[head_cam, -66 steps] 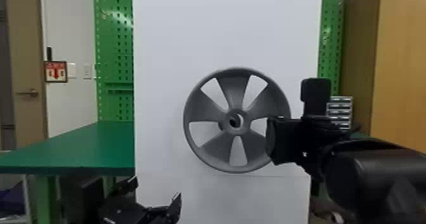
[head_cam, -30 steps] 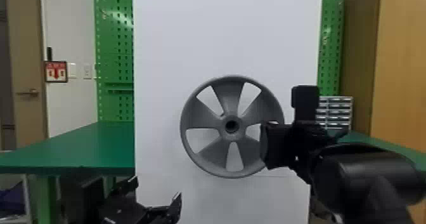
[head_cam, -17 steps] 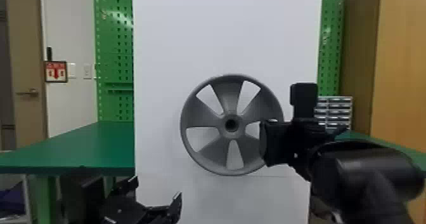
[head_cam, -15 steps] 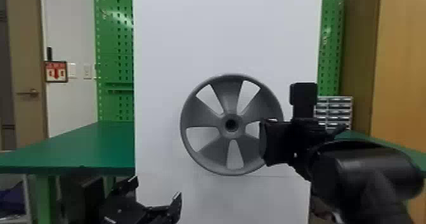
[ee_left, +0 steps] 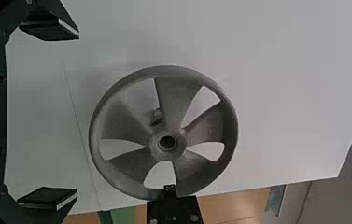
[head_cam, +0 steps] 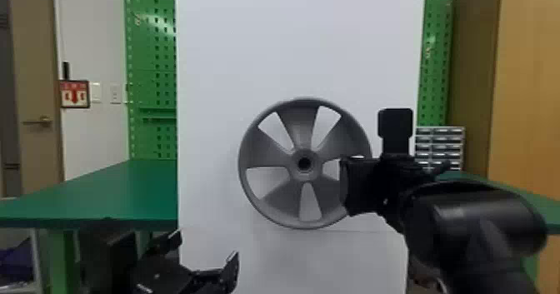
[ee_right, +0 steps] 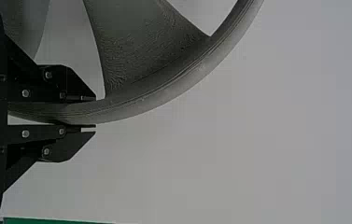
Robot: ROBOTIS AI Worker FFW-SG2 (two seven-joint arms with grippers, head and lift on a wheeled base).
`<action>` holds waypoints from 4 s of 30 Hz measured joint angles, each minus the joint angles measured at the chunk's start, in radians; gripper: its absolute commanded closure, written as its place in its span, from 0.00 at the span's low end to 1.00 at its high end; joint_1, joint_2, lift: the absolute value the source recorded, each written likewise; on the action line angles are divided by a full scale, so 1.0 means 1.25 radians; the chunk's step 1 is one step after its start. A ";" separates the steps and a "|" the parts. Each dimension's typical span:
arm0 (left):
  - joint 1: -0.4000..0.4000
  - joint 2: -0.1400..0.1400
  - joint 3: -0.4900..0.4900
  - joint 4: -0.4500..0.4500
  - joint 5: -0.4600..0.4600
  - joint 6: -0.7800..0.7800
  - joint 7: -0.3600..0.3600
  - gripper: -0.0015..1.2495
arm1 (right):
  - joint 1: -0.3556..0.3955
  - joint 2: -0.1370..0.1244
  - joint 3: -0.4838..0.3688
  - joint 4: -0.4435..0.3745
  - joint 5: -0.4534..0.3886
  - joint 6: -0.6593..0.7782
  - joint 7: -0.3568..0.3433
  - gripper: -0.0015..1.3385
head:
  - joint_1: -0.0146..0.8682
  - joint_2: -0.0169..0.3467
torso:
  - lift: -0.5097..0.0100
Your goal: Hold the wheel and insert it
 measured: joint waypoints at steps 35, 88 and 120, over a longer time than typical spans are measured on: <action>0.001 0.000 -0.001 0.000 0.003 0.000 0.000 0.08 | -0.028 -0.006 -0.011 0.083 0.025 -0.061 0.000 0.82 | 0.13 0.09 | 0.13; 0.014 -0.001 0.010 0.000 0.005 0.000 0.001 0.08 | 0.215 -0.012 0.008 -0.301 -0.046 -0.040 0.001 0.07 | 0.13 0.09 | 0.13; 0.015 -0.003 0.020 -0.001 0.013 -0.010 0.000 0.08 | 0.599 -0.054 -0.039 -0.477 -0.067 -0.152 0.001 0.09 | 0.13 0.09 | 0.13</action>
